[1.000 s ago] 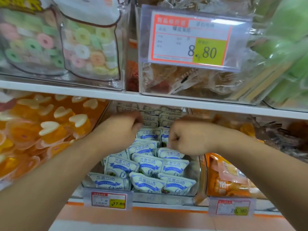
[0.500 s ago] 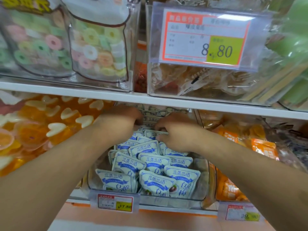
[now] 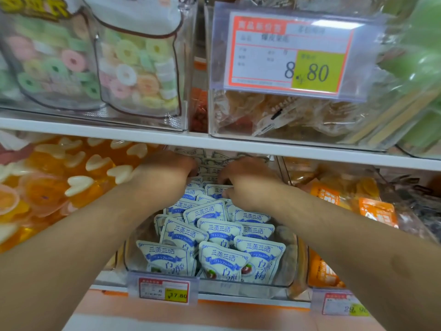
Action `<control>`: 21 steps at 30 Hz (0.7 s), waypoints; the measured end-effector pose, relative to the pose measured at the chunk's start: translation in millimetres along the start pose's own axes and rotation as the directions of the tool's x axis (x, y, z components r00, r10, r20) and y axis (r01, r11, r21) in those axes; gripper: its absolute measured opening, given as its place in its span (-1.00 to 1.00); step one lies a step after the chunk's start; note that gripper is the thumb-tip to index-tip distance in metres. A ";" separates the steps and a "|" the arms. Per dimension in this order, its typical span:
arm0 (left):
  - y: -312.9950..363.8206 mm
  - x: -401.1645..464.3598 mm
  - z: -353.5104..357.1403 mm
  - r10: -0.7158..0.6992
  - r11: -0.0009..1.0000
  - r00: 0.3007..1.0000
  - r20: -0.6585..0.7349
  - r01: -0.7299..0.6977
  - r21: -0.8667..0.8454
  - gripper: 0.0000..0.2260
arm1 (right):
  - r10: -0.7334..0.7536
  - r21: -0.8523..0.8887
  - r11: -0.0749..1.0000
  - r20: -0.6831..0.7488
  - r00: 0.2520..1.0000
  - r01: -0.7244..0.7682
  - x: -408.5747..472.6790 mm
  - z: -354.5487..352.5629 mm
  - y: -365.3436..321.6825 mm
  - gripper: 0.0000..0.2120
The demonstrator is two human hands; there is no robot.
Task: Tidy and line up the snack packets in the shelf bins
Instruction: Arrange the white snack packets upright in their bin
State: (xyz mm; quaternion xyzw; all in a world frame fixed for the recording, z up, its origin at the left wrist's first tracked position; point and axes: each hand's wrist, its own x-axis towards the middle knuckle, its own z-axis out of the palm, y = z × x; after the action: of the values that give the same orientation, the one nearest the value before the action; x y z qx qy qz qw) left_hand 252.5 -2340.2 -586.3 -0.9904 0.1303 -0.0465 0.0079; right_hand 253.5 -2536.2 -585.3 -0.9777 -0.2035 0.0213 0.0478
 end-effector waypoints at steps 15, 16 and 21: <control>-6.9 -9.2 -17.2 0.052 0.998 0.994 0.092 -0.048 -0.047 -0.90 | 0.081 0.204 0.976 -0.049 0.995 -0.070 -5.2 -5.1 0.8 -0.84; -6.3 -11.1 -16.4 0.059 0.998 0.995 0.077 -0.057 -0.022 -0.90 | 0.065 0.153 0.987 -0.050 0.997 -0.057 -5.1 -4.2 -0.3 -0.83; -2.9 -18.1 -12.3 0.063 0.997 0.998 -0.004 -0.063 0.037 -0.80 | 0.015 0.088 0.996 0.046 0.999 -0.019 -11.7 -15.6 5.4 -0.56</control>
State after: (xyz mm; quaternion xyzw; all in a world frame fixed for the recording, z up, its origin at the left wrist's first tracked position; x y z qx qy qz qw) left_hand 234.7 -2332.8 -575.6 -0.9853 0.1605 -0.0510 0.0274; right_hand 245.9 -2547.1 -570.1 -0.9755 -0.1951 0.0530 0.0864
